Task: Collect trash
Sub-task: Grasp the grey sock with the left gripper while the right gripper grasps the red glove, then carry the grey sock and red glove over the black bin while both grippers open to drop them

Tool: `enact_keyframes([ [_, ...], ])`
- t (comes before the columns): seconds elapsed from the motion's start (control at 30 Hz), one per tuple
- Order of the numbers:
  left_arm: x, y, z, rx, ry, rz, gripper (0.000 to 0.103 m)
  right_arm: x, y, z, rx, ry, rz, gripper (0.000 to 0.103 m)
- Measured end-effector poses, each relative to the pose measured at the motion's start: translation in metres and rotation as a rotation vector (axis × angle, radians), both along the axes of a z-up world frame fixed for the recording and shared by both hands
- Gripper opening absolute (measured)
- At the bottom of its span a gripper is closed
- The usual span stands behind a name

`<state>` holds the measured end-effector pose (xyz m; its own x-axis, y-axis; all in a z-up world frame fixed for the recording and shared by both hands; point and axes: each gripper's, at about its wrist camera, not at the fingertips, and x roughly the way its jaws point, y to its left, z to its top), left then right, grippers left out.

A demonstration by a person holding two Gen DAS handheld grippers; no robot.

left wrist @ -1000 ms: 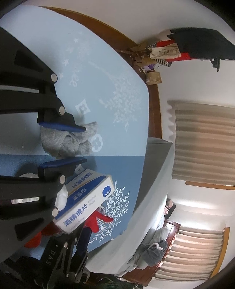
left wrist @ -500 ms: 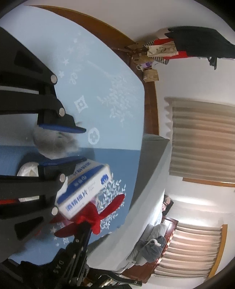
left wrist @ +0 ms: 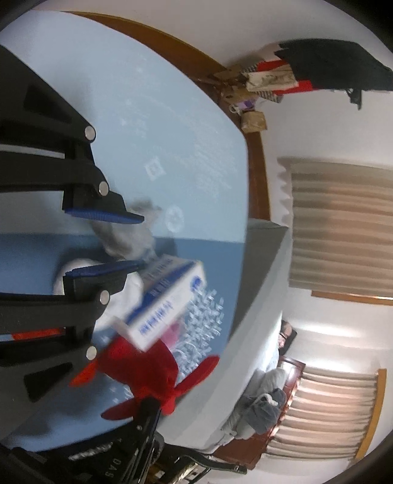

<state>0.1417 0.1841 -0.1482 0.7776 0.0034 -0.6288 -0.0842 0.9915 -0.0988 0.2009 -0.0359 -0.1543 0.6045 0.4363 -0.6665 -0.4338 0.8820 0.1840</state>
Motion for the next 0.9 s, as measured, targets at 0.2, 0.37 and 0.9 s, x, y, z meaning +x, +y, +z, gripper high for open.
enact_keyframes([
  [0.2,-0.011,0.012,-0.011,-0.006,0.034,0.030,0.034,-0.007,-0.006,-0.016,-0.014,0.035,-0.004,0.008],
  [0.37,-0.007,0.013,-0.008,-0.010,0.022,0.025,0.054,-0.006,-0.008,-0.015,-0.015,0.037,-0.010,0.008],
  [0.9,0.038,0.017,-0.024,-0.100,0.109,-0.016,0.041,-0.003,-0.012,-0.009,0.000,0.028,-0.013,0.008],
])
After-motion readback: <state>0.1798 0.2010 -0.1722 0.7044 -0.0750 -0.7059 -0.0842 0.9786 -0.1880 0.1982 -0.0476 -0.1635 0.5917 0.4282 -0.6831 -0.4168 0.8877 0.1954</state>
